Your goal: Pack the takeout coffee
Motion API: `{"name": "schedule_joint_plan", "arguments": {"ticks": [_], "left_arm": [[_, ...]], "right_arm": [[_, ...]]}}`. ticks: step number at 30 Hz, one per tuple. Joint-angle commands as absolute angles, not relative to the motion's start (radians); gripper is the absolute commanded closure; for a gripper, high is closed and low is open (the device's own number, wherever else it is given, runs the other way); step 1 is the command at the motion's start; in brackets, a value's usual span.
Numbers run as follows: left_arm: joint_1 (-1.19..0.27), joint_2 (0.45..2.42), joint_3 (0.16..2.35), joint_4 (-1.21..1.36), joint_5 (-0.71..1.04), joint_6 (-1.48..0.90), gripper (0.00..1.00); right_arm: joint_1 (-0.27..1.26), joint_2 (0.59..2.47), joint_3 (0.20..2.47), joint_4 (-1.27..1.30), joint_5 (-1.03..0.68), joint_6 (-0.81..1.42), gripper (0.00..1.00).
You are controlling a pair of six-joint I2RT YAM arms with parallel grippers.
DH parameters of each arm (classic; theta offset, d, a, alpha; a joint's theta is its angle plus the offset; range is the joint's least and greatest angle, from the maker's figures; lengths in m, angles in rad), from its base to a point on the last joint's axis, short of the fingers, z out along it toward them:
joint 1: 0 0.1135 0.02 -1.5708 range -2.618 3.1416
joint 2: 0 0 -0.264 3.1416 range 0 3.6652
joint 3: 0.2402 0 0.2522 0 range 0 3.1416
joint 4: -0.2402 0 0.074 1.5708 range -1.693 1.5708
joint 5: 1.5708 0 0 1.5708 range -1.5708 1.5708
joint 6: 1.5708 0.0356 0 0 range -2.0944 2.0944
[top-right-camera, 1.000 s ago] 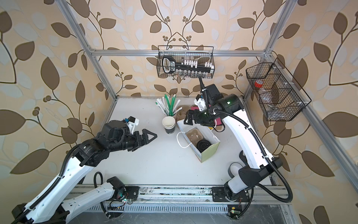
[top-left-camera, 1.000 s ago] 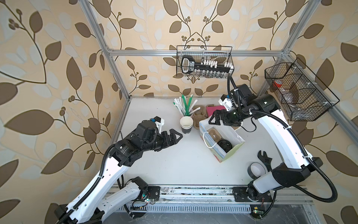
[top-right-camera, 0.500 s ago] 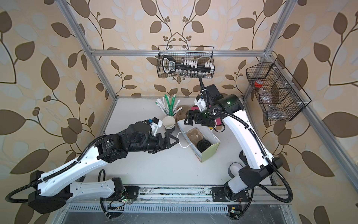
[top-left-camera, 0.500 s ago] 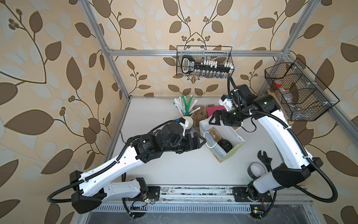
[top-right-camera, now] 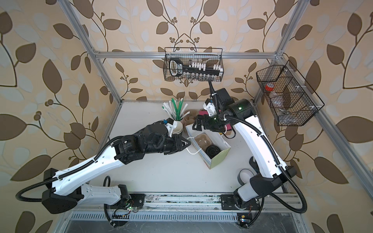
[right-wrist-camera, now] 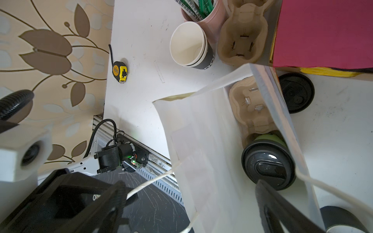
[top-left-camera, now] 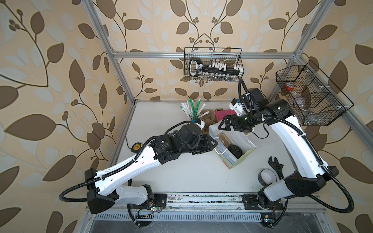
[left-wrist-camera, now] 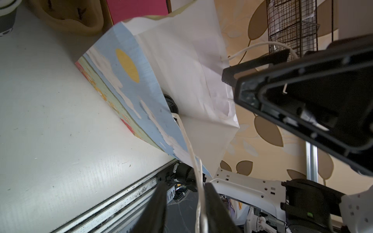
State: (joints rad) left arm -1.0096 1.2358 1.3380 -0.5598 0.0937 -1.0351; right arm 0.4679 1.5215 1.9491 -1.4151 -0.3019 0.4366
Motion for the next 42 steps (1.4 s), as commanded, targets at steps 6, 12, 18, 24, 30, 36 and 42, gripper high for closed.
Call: {"name": "schedule_joint_plan", "arguments": {"ticks": [6,12,18,24,30,36,42], "left_arm": [[-1.019,1.282,1.489,-0.568,0.075,-1.025,1.00],[-1.019,1.264,1.501,-0.568,0.085,-1.047,1.00],[-1.018,1.210,1.387,-0.532,0.089,-1.092,1.00],[-1.019,1.163,1.342,-0.548,0.076,-1.098,0.93],[-1.017,1.123,1.320,-0.577,0.036,-1.054,0.48],[-1.016,1.085,1.377,-0.699,-0.096,-0.947,0.25],[-0.954,1.044,1.466,-0.840,-0.255,-0.756,0.07]], "right_arm": [[0.463,1.489,1.934,-1.420,-0.319,0.419,0.00],[0.462,1.485,1.940,-1.425,-0.308,0.419,0.00],[0.464,1.481,1.941,-1.425,-0.302,0.418,0.00],[0.463,1.470,1.958,-1.422,-0.297,0.416,0.00],[0.463,1.455,2.017,-1.414,-0.280,0.412,0.00],[0.444,1.391,2.045,-1.355,-0.187,0.431,0.00],[0.330,1.280,1.820,-1.220,-0.240,0.472,0.00]]}}
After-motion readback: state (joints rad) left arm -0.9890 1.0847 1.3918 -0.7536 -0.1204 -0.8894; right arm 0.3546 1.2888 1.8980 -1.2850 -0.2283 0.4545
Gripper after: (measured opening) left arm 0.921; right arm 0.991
